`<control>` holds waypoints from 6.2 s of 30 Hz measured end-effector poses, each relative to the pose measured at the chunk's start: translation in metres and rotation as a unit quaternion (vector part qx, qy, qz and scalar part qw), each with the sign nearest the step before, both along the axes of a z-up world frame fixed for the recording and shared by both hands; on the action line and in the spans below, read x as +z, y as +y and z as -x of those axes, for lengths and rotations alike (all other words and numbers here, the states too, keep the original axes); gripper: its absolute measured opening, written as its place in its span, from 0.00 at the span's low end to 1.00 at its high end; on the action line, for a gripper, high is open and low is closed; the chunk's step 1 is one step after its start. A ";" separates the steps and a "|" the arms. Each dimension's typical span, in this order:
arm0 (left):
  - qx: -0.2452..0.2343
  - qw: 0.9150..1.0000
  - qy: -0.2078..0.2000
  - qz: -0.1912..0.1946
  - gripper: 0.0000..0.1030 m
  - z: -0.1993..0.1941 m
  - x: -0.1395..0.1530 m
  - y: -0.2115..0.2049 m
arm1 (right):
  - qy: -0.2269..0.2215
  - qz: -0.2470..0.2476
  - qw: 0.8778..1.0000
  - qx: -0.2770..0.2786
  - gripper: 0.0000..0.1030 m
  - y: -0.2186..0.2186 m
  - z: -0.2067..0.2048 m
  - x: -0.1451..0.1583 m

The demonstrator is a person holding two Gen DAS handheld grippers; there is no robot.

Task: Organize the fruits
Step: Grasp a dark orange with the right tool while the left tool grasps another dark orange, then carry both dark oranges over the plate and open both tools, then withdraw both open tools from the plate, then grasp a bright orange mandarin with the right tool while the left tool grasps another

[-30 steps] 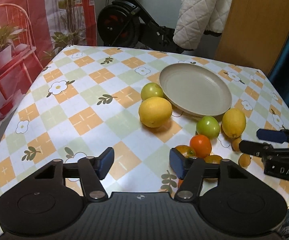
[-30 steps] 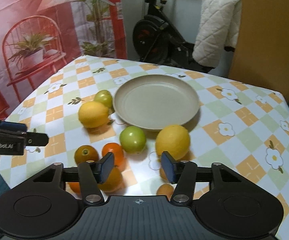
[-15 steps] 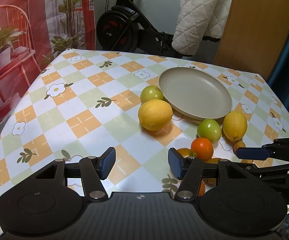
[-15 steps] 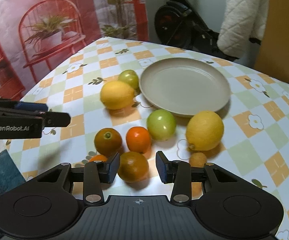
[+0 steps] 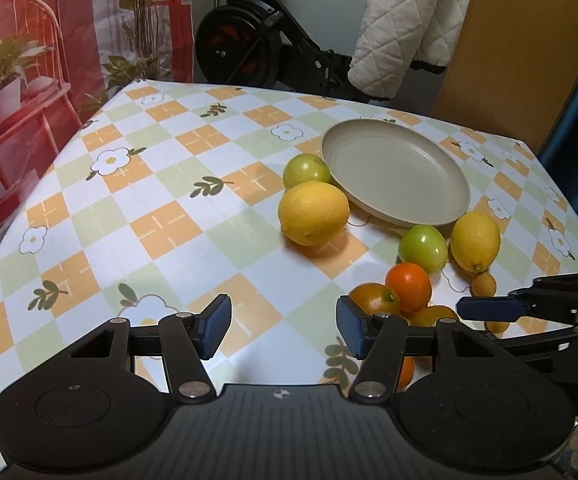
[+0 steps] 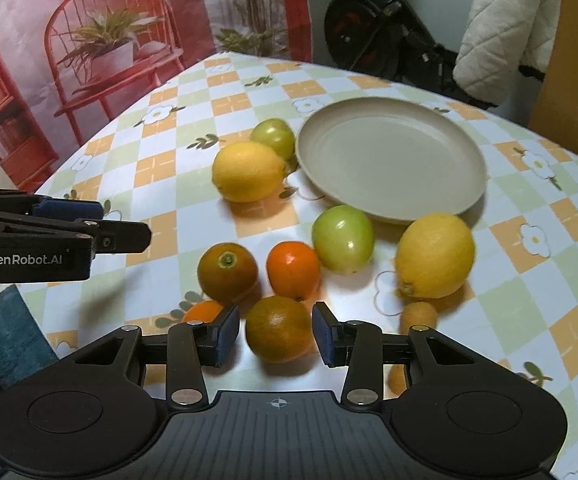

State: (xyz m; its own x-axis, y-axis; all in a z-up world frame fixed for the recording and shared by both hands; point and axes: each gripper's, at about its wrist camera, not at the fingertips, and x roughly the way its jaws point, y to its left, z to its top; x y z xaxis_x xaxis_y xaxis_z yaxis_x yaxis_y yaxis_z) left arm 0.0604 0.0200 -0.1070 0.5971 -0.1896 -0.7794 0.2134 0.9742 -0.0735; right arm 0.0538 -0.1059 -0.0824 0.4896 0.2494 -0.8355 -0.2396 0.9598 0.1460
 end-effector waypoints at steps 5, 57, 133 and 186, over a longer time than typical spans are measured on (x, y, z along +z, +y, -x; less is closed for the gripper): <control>0.004 1.000 0.009 0.004 0.59 -0.002 -0.004 0.001 | 0.008 0.005 1.000 -0.007 0.37 -0.001 -0.006 -0.005; -0.083 0.994 0.055 0.044 0.44 -0.032 -0.045 -0.034 | 0.010 -0.020 0.997 -0.079 0.39 -0.035 0.011 -0.018; -0.100 0.993 0.043 0.051 0.52 -0.156 -0.024 -0.101 | -0.066 0.025 0.993 -0.092 0.48 -0.087 -0.109 -0.004; -0.088 0.990 0.097 0.046 0.51 0.001 -0.041 -0.046 | -0.055 -0.036 0.995 -0.075 0.44 -0.044 0.004 -0.001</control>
